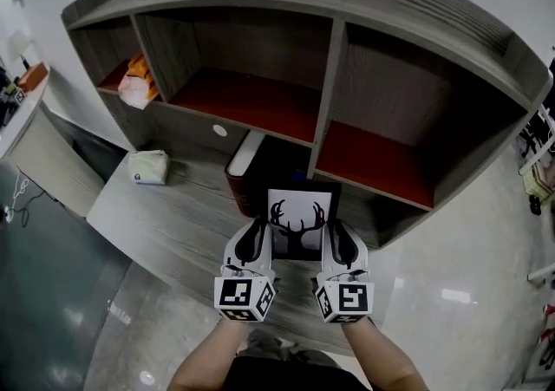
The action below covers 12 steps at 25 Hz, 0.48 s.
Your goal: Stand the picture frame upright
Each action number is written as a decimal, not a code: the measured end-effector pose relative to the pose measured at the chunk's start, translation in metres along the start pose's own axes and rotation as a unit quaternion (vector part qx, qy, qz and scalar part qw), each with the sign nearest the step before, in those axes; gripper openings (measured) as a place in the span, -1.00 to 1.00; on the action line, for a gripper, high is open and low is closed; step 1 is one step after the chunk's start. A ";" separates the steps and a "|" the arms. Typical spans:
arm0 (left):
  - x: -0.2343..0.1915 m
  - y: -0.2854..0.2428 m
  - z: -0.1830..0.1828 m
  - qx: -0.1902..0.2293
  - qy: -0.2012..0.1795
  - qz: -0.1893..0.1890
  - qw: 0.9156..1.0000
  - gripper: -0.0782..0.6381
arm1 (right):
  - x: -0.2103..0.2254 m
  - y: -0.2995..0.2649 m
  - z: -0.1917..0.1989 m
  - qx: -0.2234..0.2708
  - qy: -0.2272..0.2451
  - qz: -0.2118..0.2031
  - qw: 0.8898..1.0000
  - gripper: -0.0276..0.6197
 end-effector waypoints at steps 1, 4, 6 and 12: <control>0.000 -0.001 0.001 -0.001 -0.001 0.000 1.000 -0.64 | 0.001 -0.001 0.001 -0.001 0.001 0.000 1.000 -0.72; -0.003 -0.006 0.003 -0.007 -0.004 0.000 1.000 -0.64 | 0.002 -0.005 0.005 -0.004 0.002 0.000 1.000 -0.72; -0.005 -0.007 0.006 -0.012 -0.005 -0.002 1.000 -0.64 | 0.002 -0.007 0.008 -0.007 -0.001 0.002 1.000 -0.72; -0.008 -0.012 0.011 -0.020 -0.009 -0.005 1.000 -0.64 | 0.004 -0.013 0.013 -0.013 0.000 0.004 1.000 -0.72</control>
Point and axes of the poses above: the fingertips, and each gripper's own axes: y backward along the fingers, x to its right, z out of its underside, the point moved 1 cm from there along y, backward along the fingers, and after that the axes turned 8 degrees about -y, right-handed, at the moved point
